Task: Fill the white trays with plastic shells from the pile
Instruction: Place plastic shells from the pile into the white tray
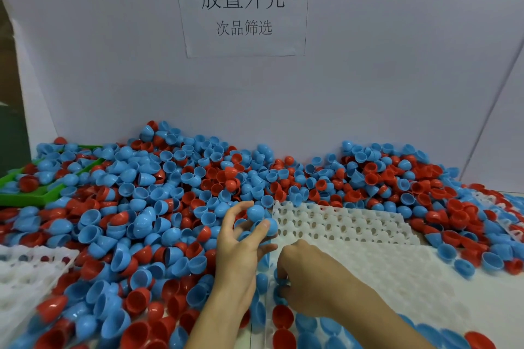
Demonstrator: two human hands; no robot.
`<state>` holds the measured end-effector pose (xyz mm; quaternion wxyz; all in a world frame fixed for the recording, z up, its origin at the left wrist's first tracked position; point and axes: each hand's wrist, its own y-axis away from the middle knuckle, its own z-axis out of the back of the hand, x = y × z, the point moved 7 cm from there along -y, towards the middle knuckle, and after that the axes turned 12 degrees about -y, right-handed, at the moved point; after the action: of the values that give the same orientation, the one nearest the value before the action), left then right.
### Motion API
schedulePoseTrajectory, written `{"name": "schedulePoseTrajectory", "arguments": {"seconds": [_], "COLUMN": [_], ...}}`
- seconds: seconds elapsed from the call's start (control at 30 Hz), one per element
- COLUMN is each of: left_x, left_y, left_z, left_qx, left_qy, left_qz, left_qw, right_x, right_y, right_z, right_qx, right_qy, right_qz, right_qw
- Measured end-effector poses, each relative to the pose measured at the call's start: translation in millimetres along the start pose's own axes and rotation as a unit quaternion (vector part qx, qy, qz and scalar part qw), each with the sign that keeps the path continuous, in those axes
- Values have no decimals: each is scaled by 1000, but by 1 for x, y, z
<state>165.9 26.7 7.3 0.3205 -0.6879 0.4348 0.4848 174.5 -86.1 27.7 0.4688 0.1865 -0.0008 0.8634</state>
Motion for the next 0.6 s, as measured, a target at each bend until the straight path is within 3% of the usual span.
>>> {"name": "schedulePoseTrajectory", "arguments": {"seconds": [0.13,0.23,0.33,0.5,0.6], "left_x": [2,4,4,-2,-8], "left_y": [0,-1,0,6,9], "left_z": [0,-3,-7,-16,-16], "left_qx": [0,10,30,73,76], "left_qy": [14,35,19,-43,-105], "left_qz": [13,25,23,-1,-32], "left_qw": [1000,999,999,996,991], "right_x": [-4,-13,-23,-30,-34], "right_y": [3,1,2,1,1], "right_z": [14,35,49,37,34], "right_qx": [-51,-138,-204,-152,-132], "right_qy": [-23,-161,-309,-529,-562], "right_qz": [14,21,15,-31,-49], "right_qw": [998,977,929,834,815]}}
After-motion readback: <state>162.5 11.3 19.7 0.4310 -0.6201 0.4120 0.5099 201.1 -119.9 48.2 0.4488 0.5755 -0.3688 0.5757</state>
